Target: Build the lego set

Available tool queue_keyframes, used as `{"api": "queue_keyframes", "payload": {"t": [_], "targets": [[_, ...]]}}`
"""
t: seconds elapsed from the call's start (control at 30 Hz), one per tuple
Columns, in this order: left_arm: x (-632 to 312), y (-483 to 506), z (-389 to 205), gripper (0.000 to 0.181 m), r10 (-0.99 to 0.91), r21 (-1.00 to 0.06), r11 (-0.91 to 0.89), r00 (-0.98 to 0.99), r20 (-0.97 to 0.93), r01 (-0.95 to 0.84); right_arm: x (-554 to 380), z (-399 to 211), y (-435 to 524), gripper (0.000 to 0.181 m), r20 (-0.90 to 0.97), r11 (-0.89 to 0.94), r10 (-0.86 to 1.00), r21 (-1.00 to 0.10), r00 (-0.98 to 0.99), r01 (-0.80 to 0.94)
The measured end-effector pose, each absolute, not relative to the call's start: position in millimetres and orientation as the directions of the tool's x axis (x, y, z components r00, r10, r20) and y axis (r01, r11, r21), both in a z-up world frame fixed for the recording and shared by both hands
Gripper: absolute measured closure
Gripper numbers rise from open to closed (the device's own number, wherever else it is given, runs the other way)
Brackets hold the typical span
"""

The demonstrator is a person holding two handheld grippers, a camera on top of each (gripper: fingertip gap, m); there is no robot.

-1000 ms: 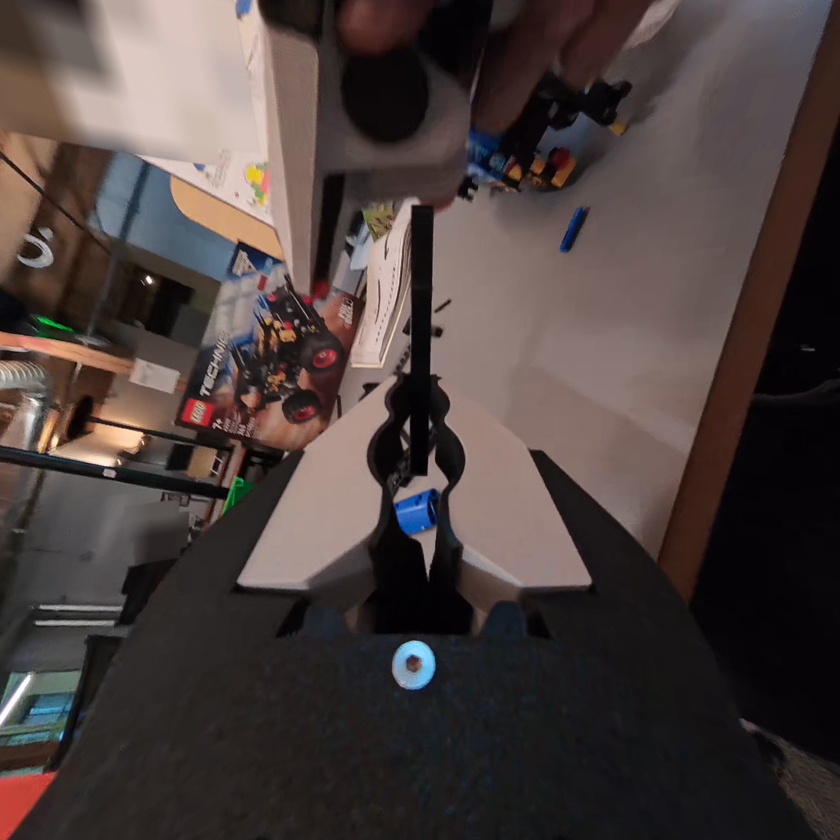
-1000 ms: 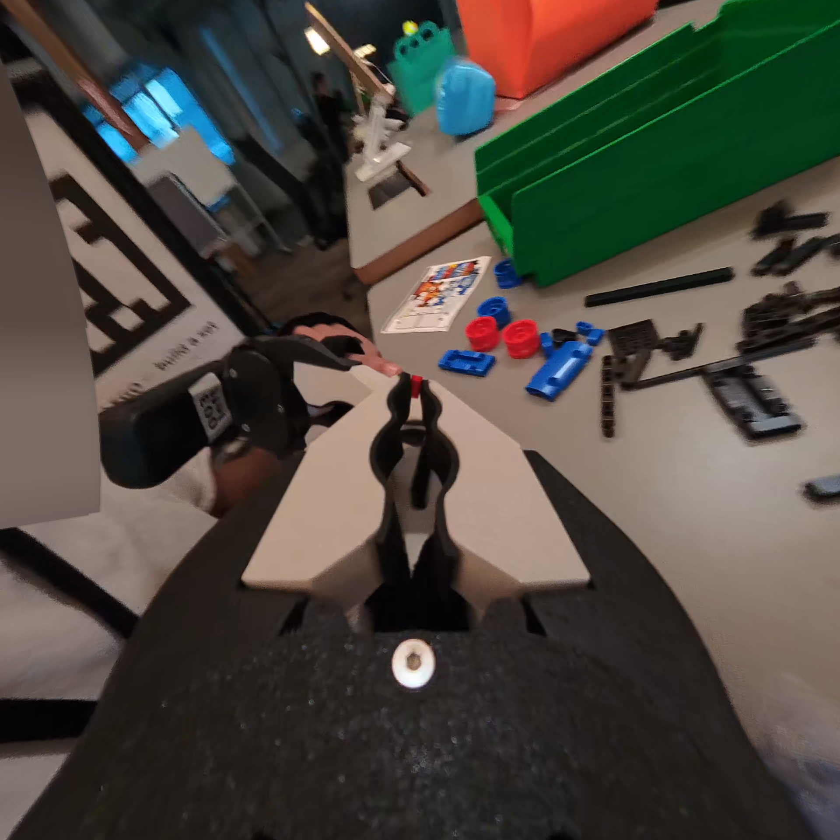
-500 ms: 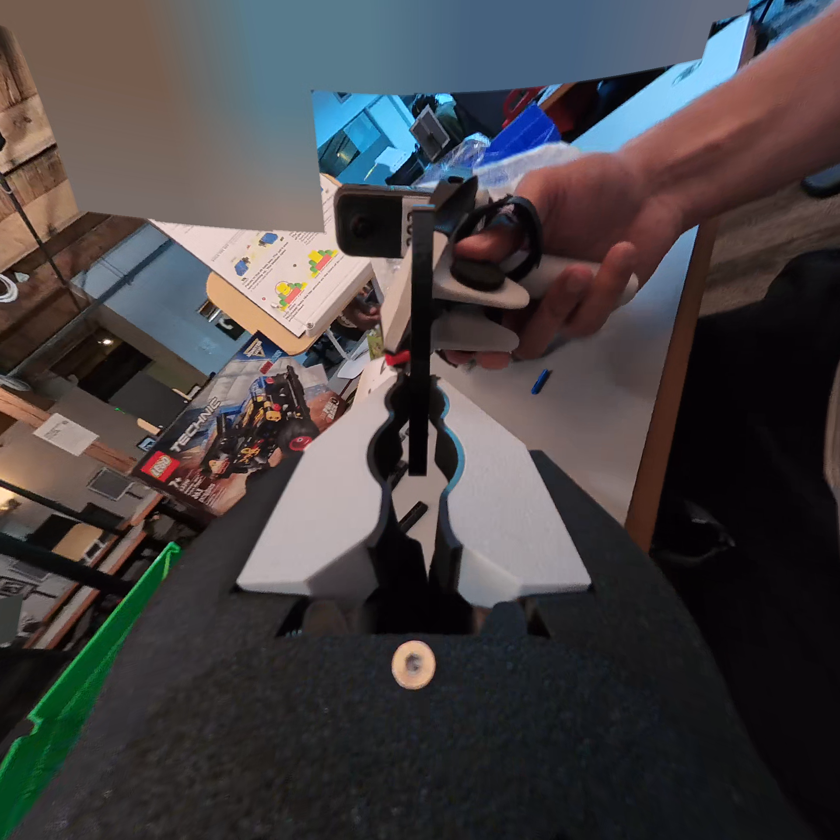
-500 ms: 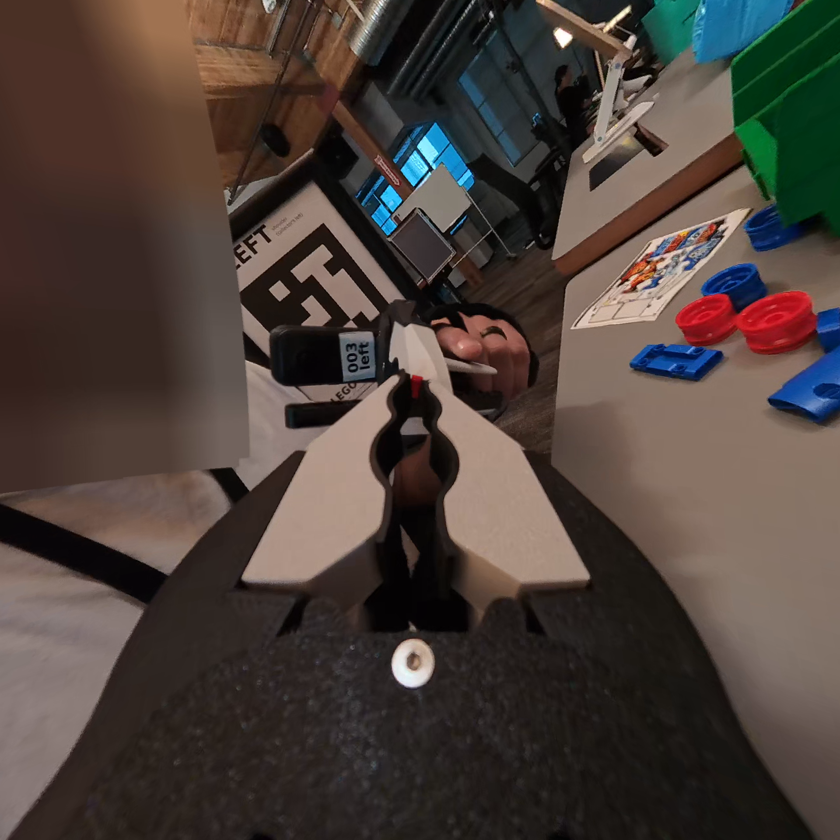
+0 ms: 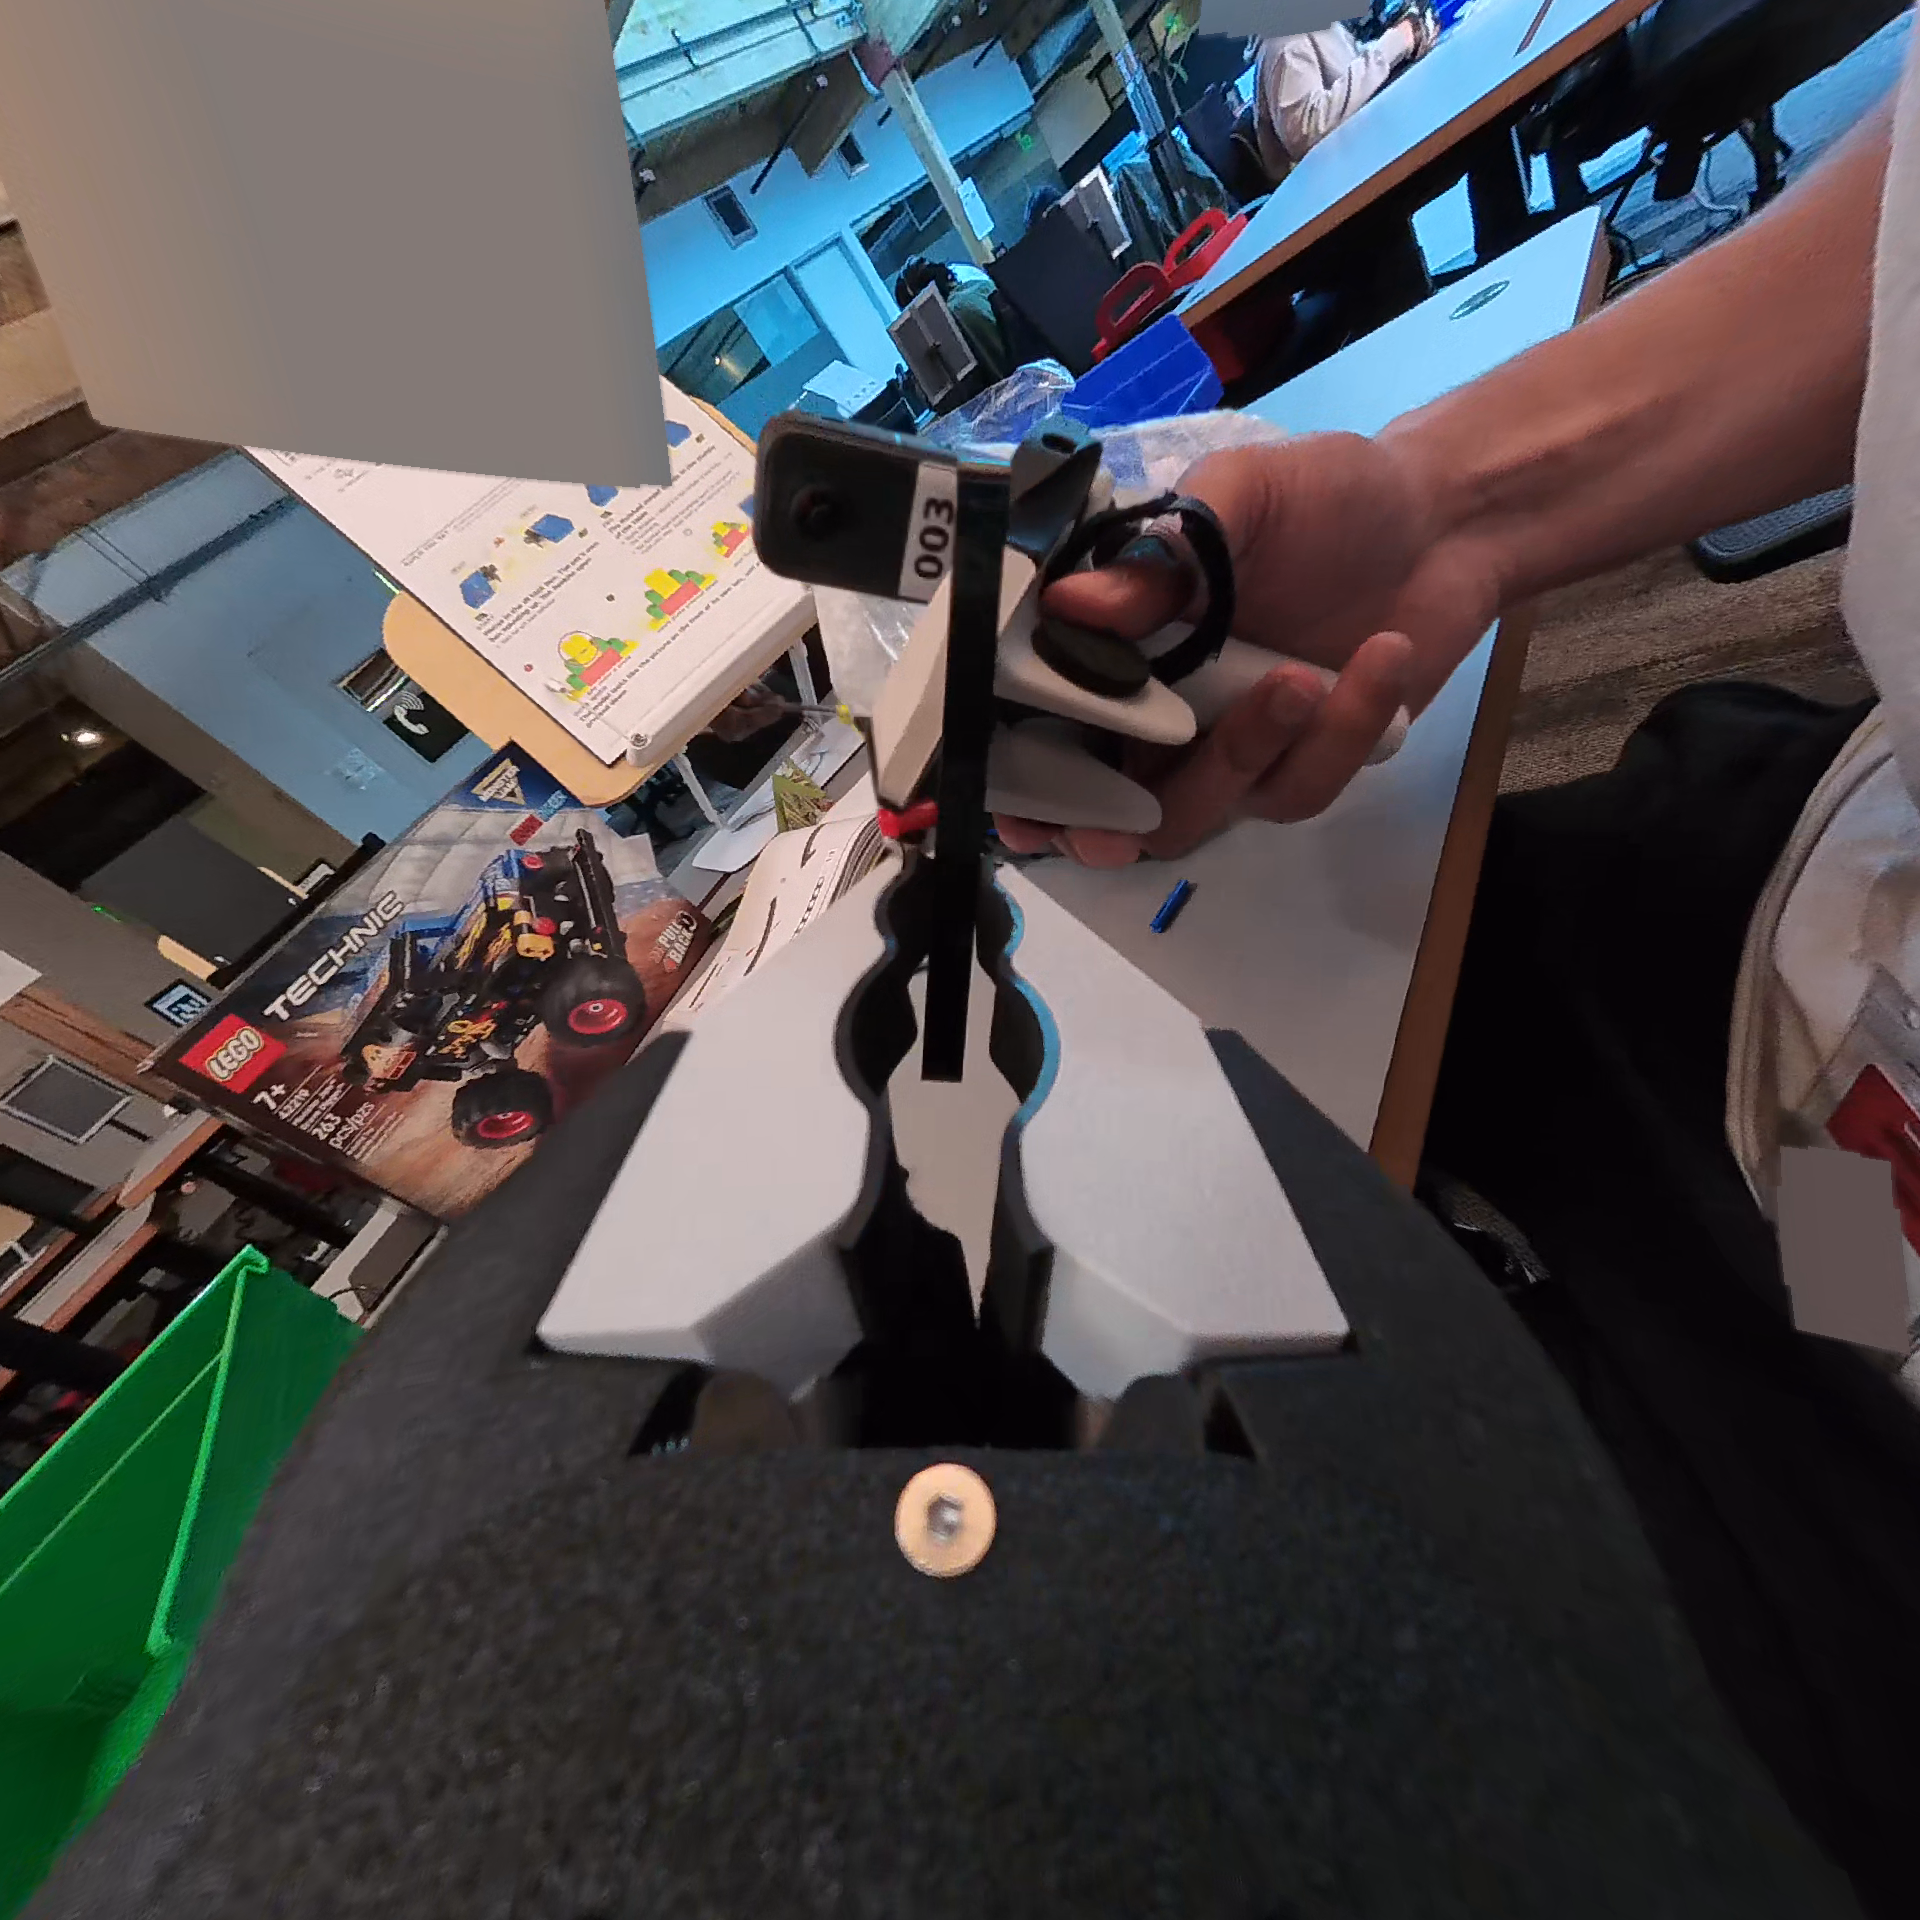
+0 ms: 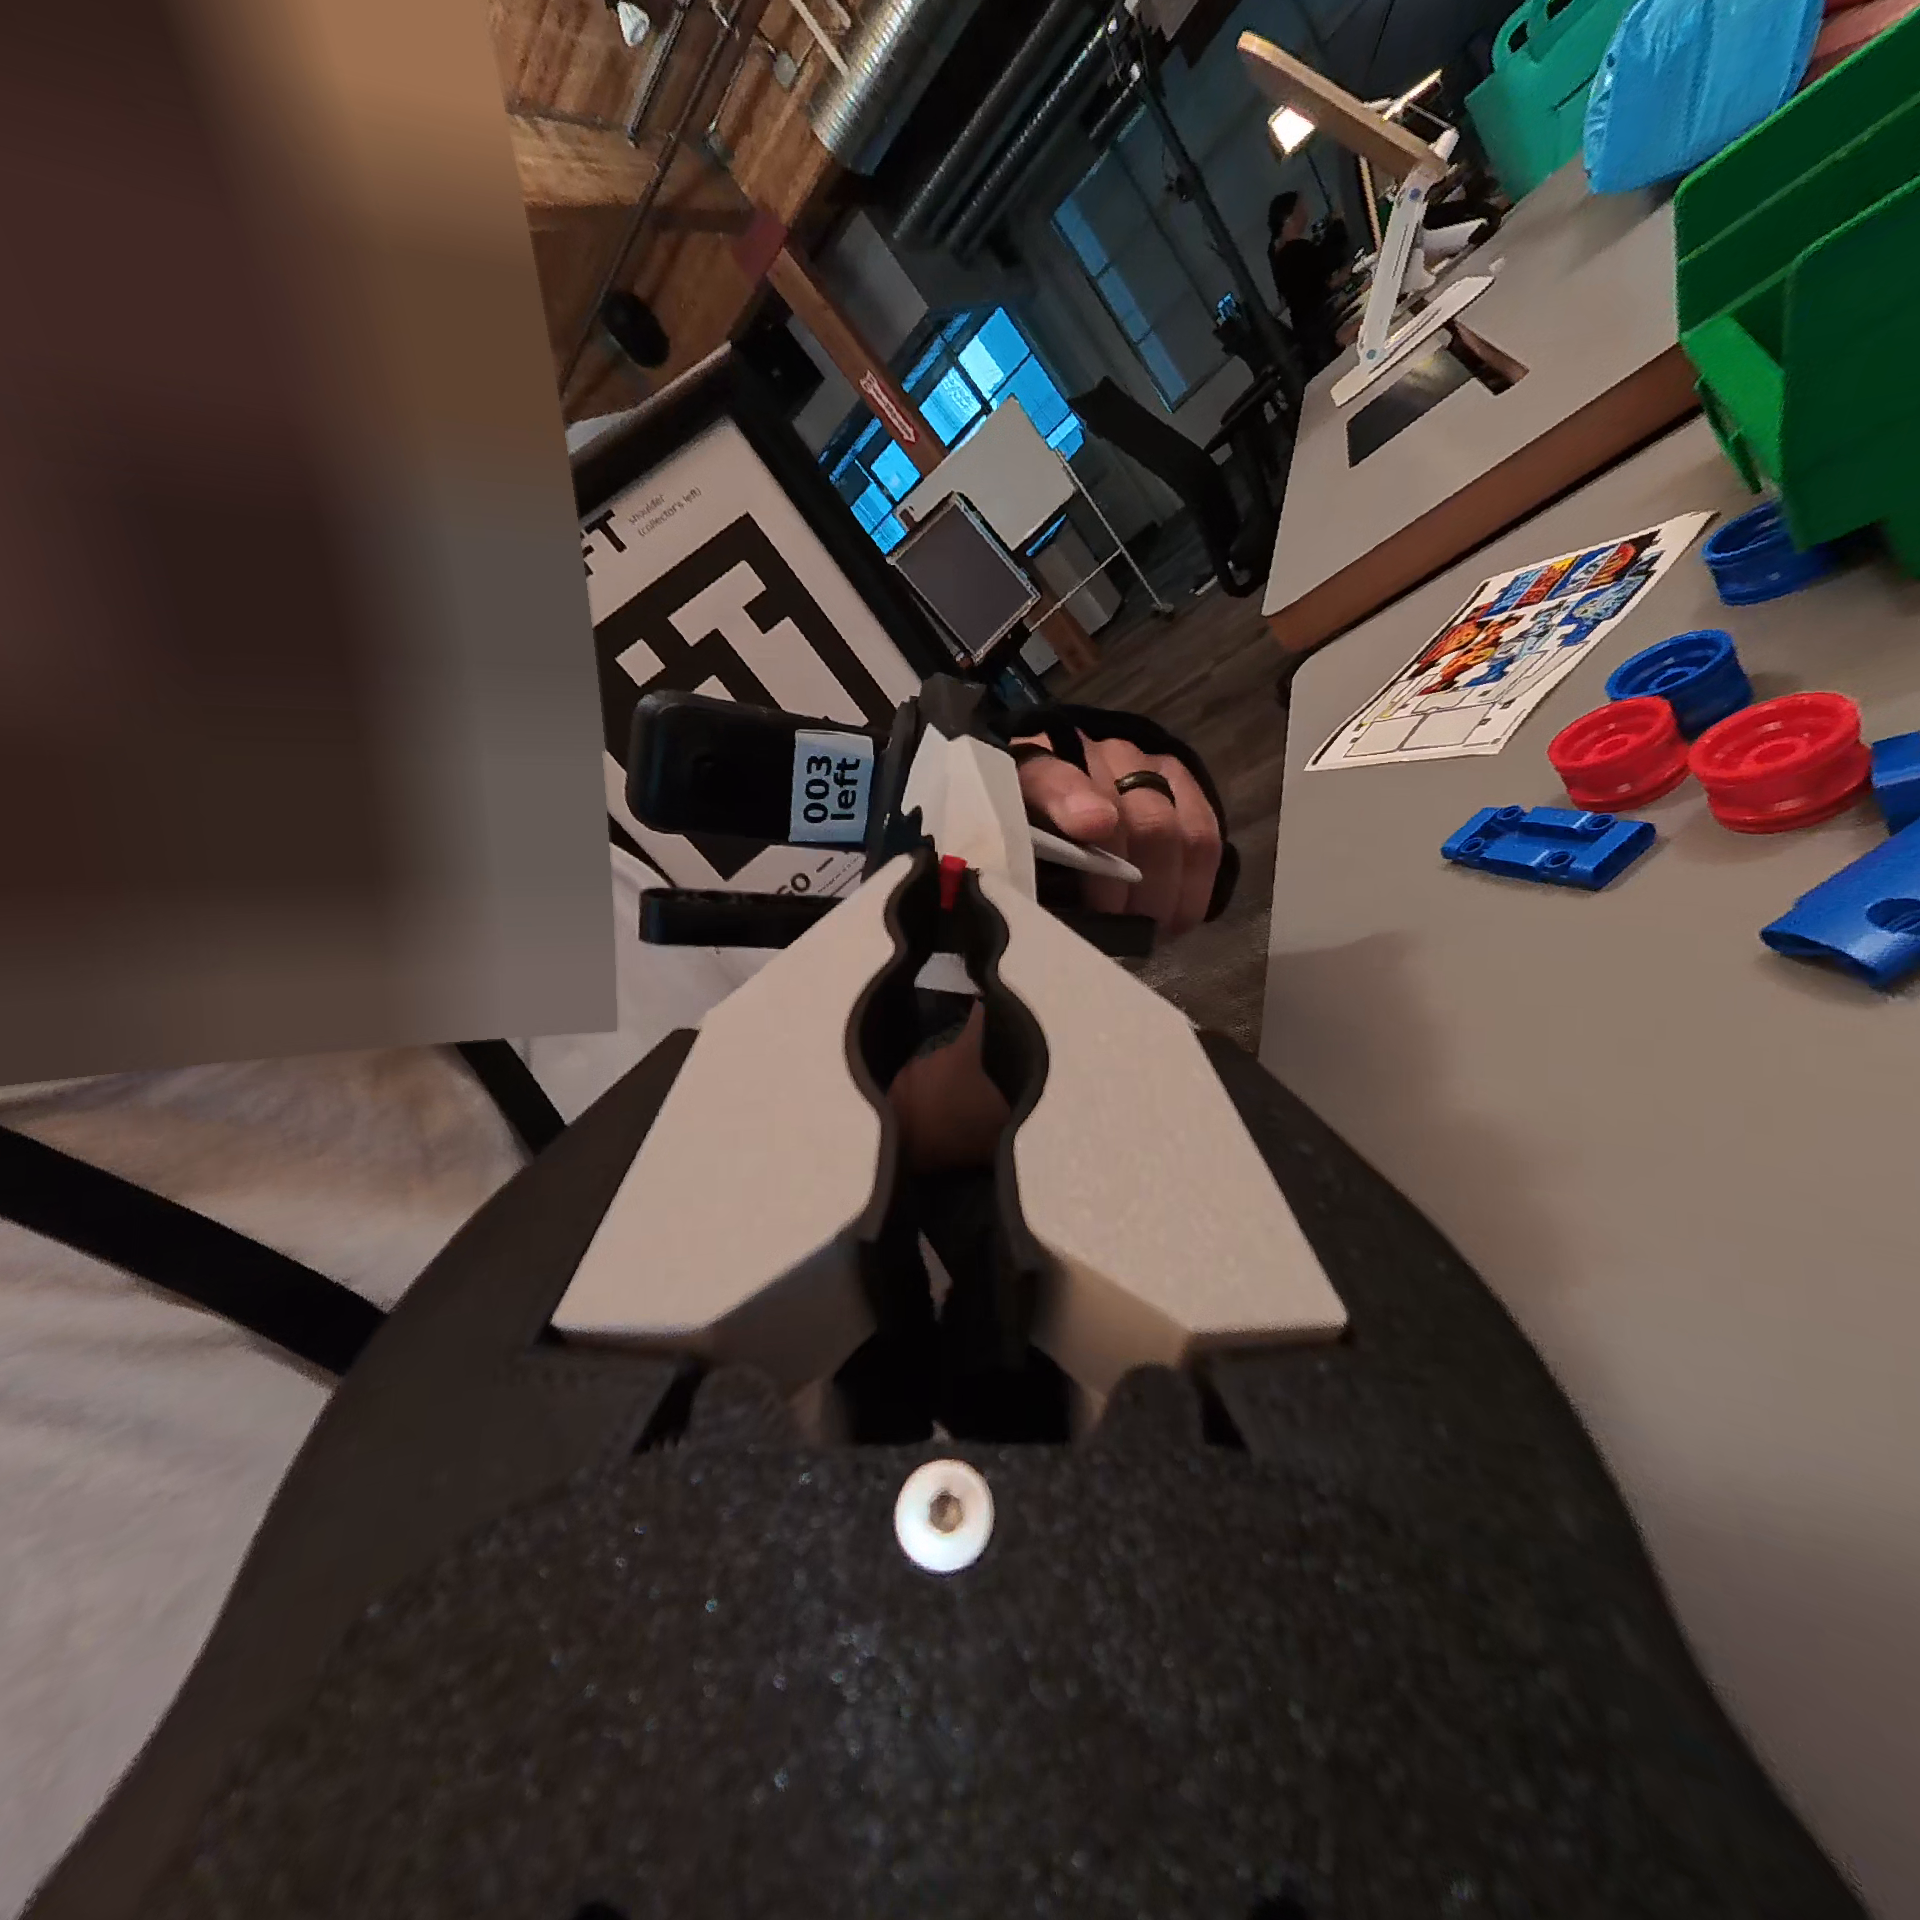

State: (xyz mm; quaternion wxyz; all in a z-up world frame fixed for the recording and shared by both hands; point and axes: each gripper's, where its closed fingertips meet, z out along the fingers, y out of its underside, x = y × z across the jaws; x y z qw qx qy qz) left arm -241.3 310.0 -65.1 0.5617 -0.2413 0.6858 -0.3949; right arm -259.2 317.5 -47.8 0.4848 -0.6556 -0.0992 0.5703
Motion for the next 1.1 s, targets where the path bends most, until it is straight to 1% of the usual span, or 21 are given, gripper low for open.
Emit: {"api": "queue_keyframes", "payload": {"t": [0.03,0.13,0.3,0.47,0.6,0.73,0.93,1.1], "targets": [[-241,310,-66,0.175,-0.776,-0.815,0.570,-0.253,-0.577,0.110,-259,-48,317,0.178,-0.655,-0.512,0.683,-0.745,0.324,-0.427],[-239,311,-68,0.175,-0.779,-0.814,0.574,-0.247,-0.576,0.087,-256,-51,318,0.178,-0.677,-0.538,0.661,-0.728,0.322,-0.425],[-239,311,-72,0.175,-0.762,-0.796,0.601,-0.253,-0.596,0.066,-255,-55,315,0.178,-0.653,-0.546,0.647,-0.757,0.394,-0.358],[-238,309,-73,0.175,-0.775,-0.818,0.571,-0.279,-0.567,0.075,-256,-56,314,0.178,-0.634,-0.552,0.639,-0.772,0.436,-0.314],[-235,312,-76,0.175,-0.748,-0.778,0.626,-0.242,-0.618,0.052,-254,-60,317,0.178,-0.669,-0.596,0.585,-0.738,0.457,-0.317],[-235,314,-80,0.175,-0.745,-0.774,0.632,-0.246,-0.620,0.039,-251,-63,316,0.178,-0.637,-0.581,0.572,-0.759,0.517,-0.293],[-234,313,-86,0.175,-0.715,-0.741,0.672,-0.251,-0.652,0.010,-249,-69,315,0.178,-0.647,-0.608,0.549,-0.743,0.528,-0.278],[-235,317,-86,0.175,-0.716,-0.738,0.675,-0.241,-0.656,0.001,-247,-63,313,0.179,-0.654,-0.608,0.550,-0.740,0.520,-0.287]]}}
